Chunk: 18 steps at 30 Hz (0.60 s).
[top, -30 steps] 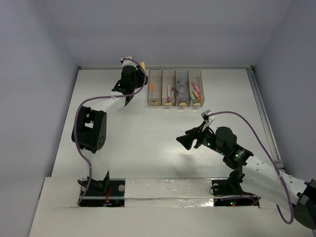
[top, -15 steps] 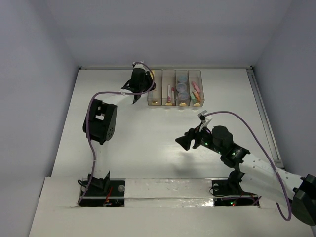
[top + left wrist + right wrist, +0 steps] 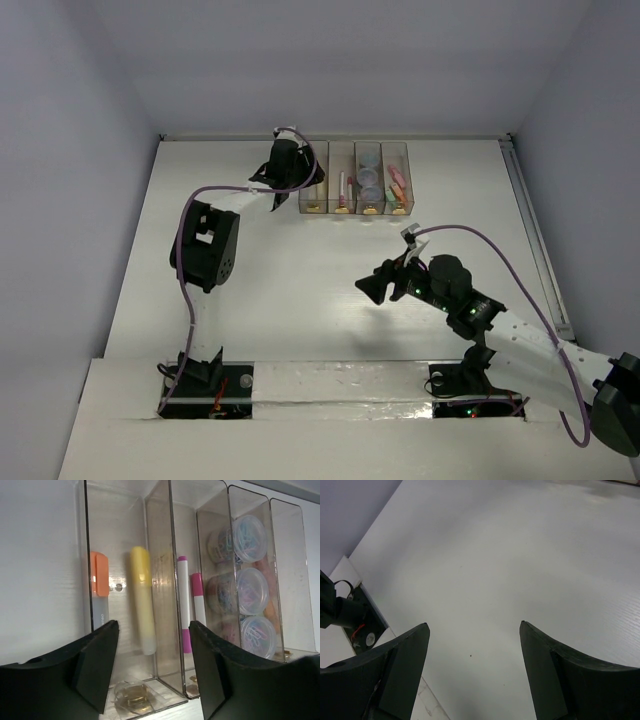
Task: Sort the stationery into containers
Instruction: Place the pen in the storage box, then reset both arms
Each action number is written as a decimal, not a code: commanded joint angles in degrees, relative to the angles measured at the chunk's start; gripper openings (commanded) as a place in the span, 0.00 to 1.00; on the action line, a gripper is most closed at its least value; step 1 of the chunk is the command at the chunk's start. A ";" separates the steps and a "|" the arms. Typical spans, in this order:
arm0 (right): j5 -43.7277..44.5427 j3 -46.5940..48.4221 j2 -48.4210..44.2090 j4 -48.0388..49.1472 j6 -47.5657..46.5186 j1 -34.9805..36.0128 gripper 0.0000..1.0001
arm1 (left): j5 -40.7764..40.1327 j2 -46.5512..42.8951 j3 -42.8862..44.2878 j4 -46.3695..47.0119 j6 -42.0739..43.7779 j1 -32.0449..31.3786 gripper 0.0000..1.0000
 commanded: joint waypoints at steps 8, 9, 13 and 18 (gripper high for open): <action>1.85 1.47 -0.73 3.11 0.67 -0.07 0.78 | 0.08 -13.31 -1.98 2.71 0.96 -1.14 0.71; 2.55 1.47 -1.08 3.11 0.76 -0.07 0.77 | -0.01 -15.08 -4.07 3.15 1.05 -1.75 0.71; 5.54 1.73 -3.27 1.27 1.20 -0.07 0.73 | -0.62 -24.83 -10.85 7.01 1.40 -4.30 0.72; 9.84 6.55 -5.38 -7.07 -0.72 -0.07 0.44 | -1.07 -41.42 -20.42 9.48 1.84 -6.23 0.90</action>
